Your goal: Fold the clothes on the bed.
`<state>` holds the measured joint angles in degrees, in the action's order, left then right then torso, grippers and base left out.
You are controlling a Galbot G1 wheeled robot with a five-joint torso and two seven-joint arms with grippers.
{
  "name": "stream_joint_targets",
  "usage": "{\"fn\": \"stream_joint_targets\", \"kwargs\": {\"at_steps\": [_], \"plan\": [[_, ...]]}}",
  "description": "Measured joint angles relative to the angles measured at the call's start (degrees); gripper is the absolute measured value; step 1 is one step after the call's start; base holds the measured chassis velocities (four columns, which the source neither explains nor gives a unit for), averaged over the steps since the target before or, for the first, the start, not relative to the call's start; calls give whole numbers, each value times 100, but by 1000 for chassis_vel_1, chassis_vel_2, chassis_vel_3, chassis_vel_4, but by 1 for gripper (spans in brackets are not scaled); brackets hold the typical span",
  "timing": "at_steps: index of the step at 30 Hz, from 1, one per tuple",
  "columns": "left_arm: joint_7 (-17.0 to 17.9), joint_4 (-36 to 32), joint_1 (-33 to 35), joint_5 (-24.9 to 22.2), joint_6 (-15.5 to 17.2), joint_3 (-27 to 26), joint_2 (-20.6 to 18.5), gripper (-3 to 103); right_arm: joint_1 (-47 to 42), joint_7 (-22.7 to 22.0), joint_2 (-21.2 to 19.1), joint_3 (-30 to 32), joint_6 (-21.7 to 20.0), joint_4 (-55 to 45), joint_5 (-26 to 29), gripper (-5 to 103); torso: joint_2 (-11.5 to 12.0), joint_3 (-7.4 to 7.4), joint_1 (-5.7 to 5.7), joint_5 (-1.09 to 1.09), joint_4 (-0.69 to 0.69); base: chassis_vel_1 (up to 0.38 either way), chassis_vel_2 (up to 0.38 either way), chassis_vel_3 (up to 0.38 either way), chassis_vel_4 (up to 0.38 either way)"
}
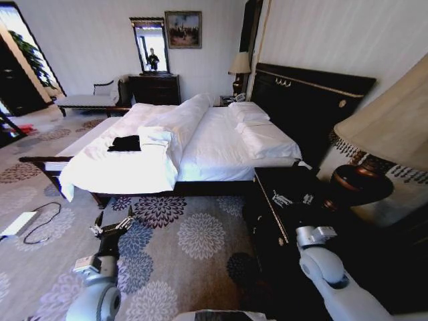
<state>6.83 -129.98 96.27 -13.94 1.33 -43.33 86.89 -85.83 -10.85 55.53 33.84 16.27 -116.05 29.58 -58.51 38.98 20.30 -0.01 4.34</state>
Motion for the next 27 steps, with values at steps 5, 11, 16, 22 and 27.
{"fn": "stream_joint_targets", "kwargs": {"at_steps": [5,11,16,22,27], "plan": [[17,-73,122,4,19,43,20,100,-98,528,120,193,297,59,-131,100,0,0,0,2,-2,0,0,0,0],[13,-192,381,143,3,101,8,100,-397,961,107,504,549,-52,-557,100,0,0,-1,0,-1,0,0,0,0],[-32,-384,532,206,-10,110,64,100,-620,662,-43,591,295,-291,-628,100,0,0,0,1,-1,0,0,0,0],[-59,-435,760,375,-165,111,72,100,-923,127,-197,602,-407,-669,-628,100,0,0,-1,0,0,0,0,0,0],[-75,-533,913,400,-202,57,62,100,-875,171,-189,582,-431,-666,-505,100,0,0,-1,1,-2,0,0,0,0]]}}
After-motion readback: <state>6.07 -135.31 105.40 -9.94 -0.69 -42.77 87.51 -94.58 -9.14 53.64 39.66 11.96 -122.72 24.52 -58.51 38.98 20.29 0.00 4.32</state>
